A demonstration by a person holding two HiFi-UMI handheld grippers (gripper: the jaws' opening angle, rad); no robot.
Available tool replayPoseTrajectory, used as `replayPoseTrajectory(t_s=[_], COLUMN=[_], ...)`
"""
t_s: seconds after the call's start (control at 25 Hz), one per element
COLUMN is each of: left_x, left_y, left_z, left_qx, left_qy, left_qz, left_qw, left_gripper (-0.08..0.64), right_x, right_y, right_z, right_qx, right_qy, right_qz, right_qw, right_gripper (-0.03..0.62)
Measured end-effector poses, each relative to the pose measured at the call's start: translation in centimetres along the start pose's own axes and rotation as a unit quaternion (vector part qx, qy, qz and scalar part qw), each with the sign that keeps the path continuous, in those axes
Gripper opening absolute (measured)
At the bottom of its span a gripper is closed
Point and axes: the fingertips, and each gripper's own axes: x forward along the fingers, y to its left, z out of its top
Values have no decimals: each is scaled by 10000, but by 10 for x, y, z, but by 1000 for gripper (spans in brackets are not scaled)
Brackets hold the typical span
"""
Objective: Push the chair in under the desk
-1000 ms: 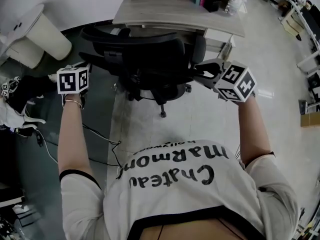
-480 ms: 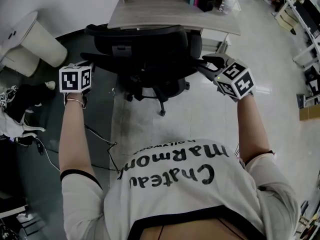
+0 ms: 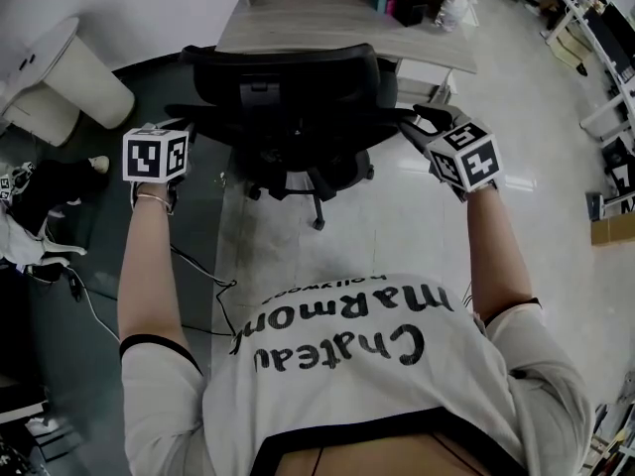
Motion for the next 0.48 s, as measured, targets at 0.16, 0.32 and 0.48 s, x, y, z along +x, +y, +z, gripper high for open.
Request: replayPoseTrajectory(t_s=[0.16, 0.32, 0.48], left_x=[-2, -4, -20], left_y=[-5, -6, -39], left_z=[-3, 0, 15], left_qx=[-55, -423, -1068], left_qy=[-49, -321, -1080], left_qz=[105, 448, 90], left_qw=[9999, 9976, 9884], left_gripper=[17, 17, 17], right_x=[1, 0, -9], right_y=[-6, -9, -1], right_z=[-1, 0, -6], right_qx=[131, 104, 43], right_qy=[60, 56, 68], right_qz=[-276, -352, -341], right_qw=[9995, 9993, 9994], right_gripper=[179, 228, 206])
